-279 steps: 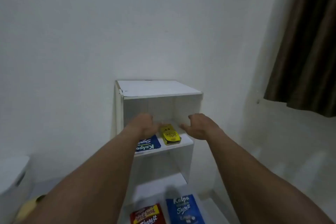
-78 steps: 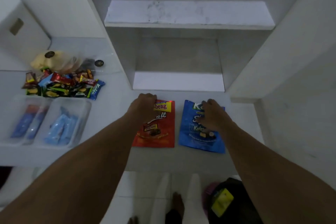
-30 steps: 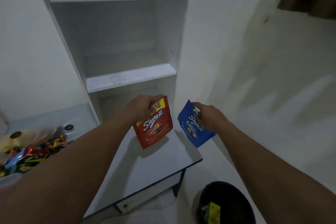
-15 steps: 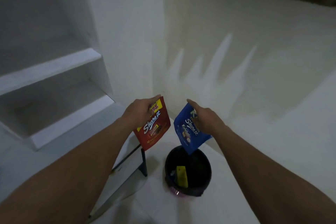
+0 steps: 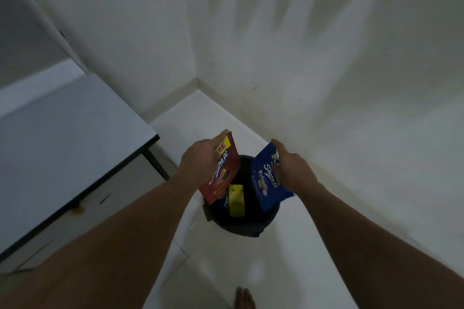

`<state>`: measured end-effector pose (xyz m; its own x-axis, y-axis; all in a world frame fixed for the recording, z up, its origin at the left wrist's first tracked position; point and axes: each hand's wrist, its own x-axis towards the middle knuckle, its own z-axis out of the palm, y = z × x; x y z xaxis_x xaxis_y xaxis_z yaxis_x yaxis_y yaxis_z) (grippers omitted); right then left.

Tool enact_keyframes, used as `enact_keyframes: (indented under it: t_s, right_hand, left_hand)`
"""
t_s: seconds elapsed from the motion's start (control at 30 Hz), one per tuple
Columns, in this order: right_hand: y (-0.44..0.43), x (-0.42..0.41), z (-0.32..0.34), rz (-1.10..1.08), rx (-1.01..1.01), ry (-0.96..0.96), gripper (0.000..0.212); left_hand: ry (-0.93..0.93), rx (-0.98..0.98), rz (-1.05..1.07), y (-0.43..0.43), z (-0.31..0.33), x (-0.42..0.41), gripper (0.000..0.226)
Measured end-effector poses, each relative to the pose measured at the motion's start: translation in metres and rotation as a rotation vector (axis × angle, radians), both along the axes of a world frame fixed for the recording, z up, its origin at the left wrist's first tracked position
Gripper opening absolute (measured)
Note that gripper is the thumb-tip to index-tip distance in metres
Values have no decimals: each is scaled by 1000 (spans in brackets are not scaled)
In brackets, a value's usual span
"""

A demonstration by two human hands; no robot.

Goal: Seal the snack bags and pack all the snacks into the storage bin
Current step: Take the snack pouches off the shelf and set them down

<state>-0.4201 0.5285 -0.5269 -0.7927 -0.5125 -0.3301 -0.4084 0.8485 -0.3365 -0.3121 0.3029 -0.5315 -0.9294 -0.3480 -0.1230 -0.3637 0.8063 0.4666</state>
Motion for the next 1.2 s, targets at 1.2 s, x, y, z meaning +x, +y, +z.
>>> enact_keyframes:
  t_s: [1.2]
  right_hand:
    - [-59,-15,63,190,95,131,60]
  left_hand:
    - [-237,-109,108,-22,74,6,56]
